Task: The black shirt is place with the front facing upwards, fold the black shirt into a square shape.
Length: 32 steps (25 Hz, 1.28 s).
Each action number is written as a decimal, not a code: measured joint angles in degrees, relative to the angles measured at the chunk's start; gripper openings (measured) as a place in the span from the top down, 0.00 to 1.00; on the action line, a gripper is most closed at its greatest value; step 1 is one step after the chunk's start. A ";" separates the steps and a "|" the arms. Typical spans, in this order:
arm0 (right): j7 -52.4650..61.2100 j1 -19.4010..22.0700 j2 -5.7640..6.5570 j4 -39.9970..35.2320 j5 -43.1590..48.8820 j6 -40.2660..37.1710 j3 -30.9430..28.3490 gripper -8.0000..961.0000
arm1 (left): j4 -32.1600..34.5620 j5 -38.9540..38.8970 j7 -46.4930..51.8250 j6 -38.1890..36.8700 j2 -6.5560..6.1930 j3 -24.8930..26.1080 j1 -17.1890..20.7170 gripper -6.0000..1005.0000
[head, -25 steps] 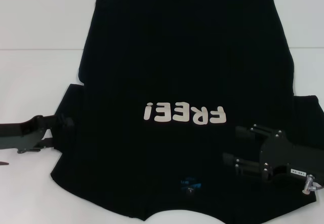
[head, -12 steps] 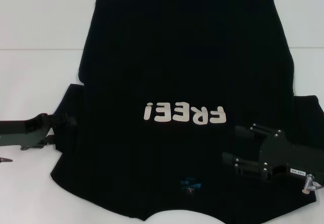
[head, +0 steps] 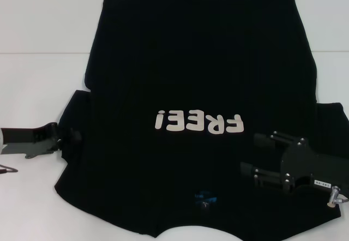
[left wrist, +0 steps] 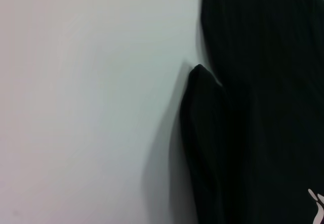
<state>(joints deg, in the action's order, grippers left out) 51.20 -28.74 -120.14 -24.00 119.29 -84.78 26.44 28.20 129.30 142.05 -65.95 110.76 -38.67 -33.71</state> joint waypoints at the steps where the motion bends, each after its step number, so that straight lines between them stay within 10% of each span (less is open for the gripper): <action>1: 0.00 0.00 0.00 0.00 -0.01 -0.01 0.00 0.16 | 0.13 -0.02 -0.23 0.04 0.08 -0.06 -0.02 0.41; 19: -0.09 0.01 0.00 0.35 -0.03 0.09 0.17 0.16 | 0.94 -0.69 -1.83 0.71 0.50 1.00 0.30 0.94; 32: -0.38 0.01 0.00 0.36 -0.02 0.31 0.01 0.16 | 4.86 -0.31 -1.79 1.22 -2.45 4.63 1.00 0.96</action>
<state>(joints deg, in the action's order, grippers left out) 50.82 -28.74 -120.14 -23.64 119.27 -84.47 26.45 33.06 128.99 140.26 -64.74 108.31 -34.03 -32.71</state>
